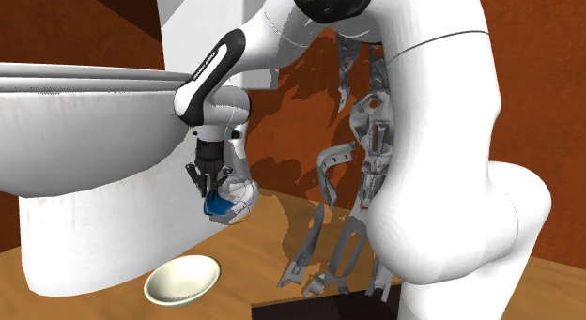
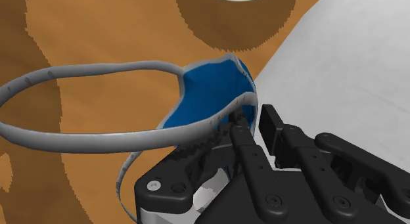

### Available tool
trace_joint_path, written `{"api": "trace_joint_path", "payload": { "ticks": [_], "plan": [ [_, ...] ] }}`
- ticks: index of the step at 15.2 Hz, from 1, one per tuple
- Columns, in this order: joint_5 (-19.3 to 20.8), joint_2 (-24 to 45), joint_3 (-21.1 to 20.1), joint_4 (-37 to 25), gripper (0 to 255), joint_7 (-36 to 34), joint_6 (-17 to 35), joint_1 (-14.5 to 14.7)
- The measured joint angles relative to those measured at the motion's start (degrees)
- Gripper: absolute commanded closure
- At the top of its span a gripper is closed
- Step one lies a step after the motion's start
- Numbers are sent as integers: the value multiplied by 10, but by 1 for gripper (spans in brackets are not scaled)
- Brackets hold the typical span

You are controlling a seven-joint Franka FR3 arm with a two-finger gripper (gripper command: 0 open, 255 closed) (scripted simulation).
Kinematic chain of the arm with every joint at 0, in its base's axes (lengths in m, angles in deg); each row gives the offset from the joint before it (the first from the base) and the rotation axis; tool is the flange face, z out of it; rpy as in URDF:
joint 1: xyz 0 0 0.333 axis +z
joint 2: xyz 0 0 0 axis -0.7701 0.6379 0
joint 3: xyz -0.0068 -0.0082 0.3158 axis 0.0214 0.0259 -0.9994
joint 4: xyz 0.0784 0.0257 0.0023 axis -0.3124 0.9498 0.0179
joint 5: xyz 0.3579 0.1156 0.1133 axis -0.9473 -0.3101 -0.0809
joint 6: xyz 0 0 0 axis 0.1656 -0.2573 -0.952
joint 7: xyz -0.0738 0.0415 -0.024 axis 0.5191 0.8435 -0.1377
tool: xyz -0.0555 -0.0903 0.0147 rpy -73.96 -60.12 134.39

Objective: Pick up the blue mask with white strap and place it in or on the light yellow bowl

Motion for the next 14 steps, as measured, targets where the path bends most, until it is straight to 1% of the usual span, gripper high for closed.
{"api": "trace_joint_path", "payload": {
  "ticks": [6,10,14],
  "plan": [
    [-1,-42,-25,67,255,-70,32,43],
    [4,-57,-43,88,255,-126,42,77],
    [6,-72,-60,107,255,-172,50,105]
  ]
}}
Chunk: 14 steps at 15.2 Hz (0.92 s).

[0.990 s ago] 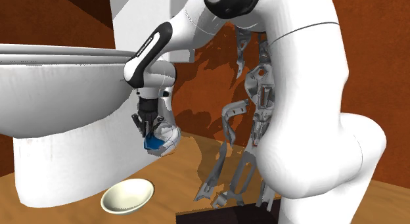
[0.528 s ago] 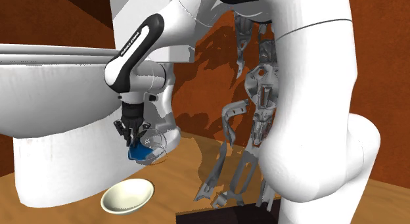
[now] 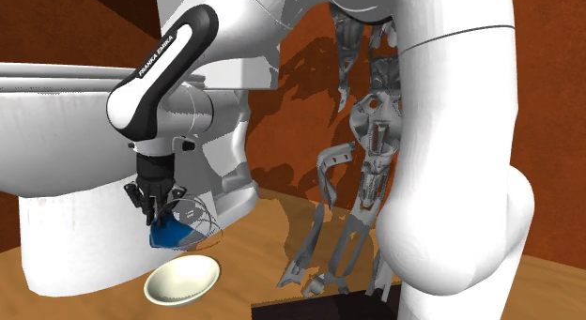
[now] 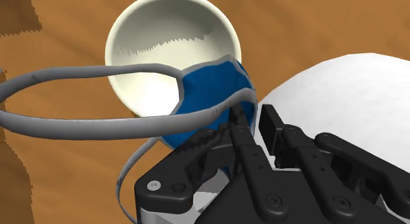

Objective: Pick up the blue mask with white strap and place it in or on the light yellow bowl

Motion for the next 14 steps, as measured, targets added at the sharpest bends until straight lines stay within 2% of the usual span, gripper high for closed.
{"api": "trace_joint_path", "payload": {
  "ticks": [14],
  "plan": [
    [40,73,15,22,255,-29,91,18]
  ]
}}
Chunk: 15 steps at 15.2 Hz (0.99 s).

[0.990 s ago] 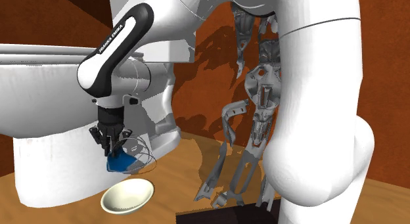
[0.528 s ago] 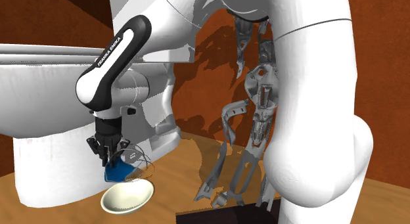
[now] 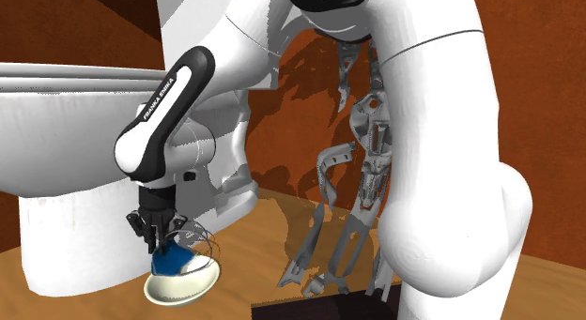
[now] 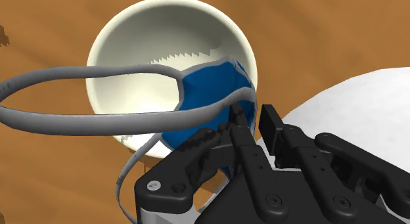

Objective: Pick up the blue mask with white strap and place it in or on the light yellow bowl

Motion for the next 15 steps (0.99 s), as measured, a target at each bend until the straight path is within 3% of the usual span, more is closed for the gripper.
{"api": "trace_joint_path", "payload": {
  "ticks": [9,10,15],
  "plan": [
    [9,18,6,1,255,-5,19,4],
    [9,18,6,1,0,-5,19,4],
    [9,18,6,1,0,-5,19,4]
  ]
}}
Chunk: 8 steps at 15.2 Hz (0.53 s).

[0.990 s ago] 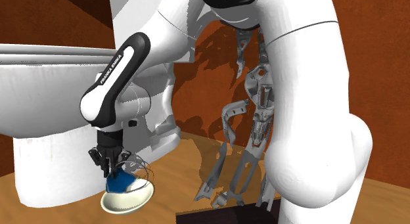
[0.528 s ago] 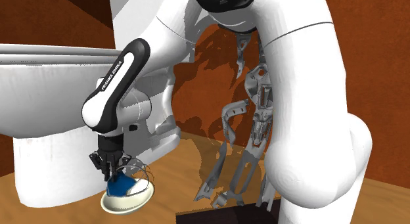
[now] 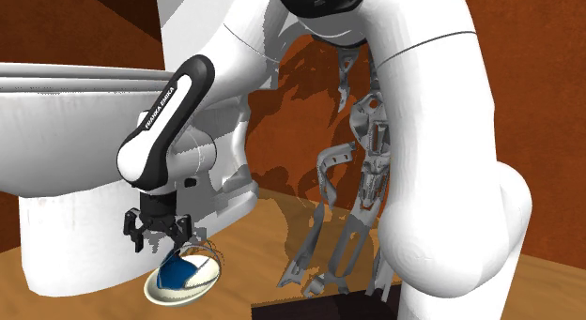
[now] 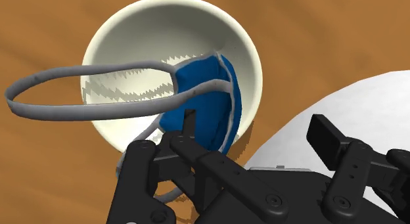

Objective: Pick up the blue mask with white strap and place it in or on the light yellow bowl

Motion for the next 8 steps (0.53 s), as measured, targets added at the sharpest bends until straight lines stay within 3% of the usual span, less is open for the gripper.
{"api": "trace_joint_path", "payload": {
  "ticks": [8],
  "plan": [
    [-32,-60,-16,1,0,22,-56,-18]
  ]
}}
